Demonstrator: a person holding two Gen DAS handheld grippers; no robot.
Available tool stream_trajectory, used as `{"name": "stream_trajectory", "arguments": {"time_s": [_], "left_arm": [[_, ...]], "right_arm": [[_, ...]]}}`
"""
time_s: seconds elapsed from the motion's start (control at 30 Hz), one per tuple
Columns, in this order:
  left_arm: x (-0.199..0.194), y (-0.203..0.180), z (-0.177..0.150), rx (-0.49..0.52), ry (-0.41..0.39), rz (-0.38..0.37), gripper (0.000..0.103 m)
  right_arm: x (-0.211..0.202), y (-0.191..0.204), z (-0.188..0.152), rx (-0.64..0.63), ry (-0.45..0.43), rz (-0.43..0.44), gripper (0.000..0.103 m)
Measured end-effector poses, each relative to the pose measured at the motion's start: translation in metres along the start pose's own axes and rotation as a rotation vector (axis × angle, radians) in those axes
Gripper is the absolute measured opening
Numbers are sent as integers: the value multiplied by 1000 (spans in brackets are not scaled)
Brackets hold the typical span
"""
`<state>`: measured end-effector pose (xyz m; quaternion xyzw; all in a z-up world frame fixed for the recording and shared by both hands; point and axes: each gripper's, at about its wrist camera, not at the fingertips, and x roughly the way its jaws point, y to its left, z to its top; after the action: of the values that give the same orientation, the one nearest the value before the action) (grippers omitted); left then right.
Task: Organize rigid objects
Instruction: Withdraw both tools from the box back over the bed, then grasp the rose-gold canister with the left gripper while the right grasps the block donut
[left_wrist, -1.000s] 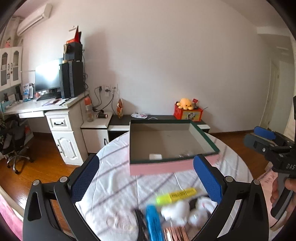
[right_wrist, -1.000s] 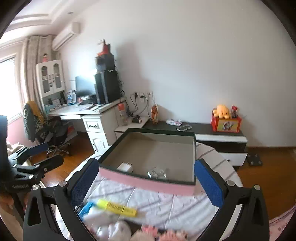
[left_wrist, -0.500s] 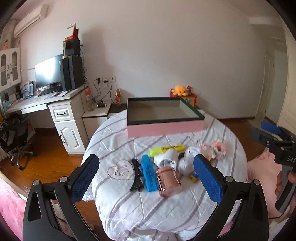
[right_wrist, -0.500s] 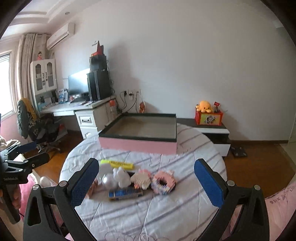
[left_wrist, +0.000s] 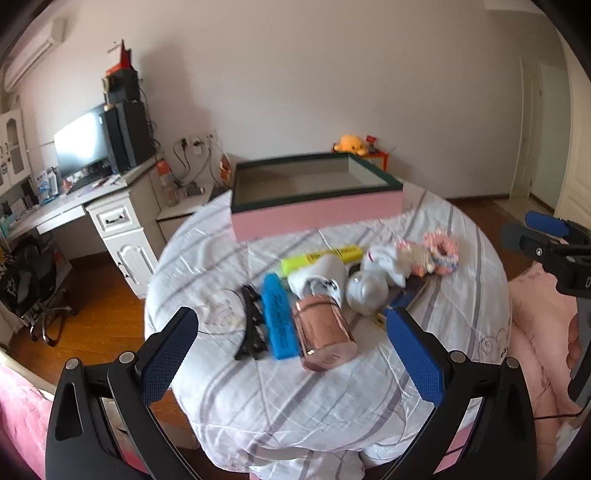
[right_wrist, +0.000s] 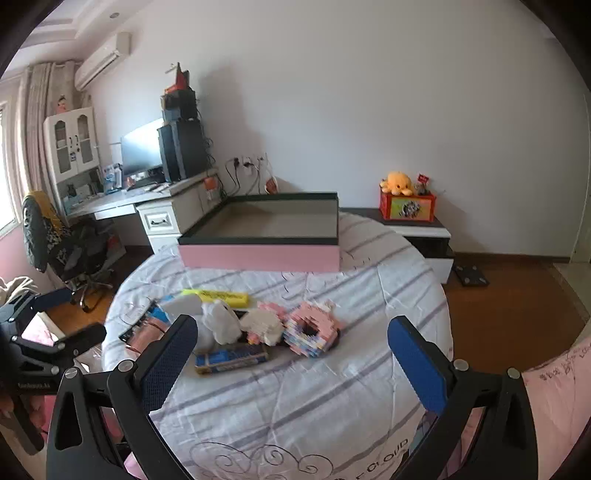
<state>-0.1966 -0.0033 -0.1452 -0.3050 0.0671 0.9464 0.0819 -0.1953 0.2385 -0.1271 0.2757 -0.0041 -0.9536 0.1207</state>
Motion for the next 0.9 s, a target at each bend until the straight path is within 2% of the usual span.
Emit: {"name": "stream_trajectory", "arguments": {"time_s": [0.37,0.5,0.63,0.7,0.8,0.9], "left_arm": [[43,-14,-12,11,94,17,101],[57,-20,-16,26,134,14,87],[69,-23,-17,39,167,-7,64],[76,-25,-18,48,182,-12,56],[77,-28,-18,69,165,-6,51],[77,-26,-16,64,160,-25,50]], "right_arm": [[26,-16,-20,26,91,-5,103],[33,-20,-23,37,115,-1,103],[40,-25,-25,41,129,-11,103],[45,-26,-26,45,139,-18,103],[54,-30,-25,46,154,-21,103],[67,-31,-23,31,177,-32,103]]}}
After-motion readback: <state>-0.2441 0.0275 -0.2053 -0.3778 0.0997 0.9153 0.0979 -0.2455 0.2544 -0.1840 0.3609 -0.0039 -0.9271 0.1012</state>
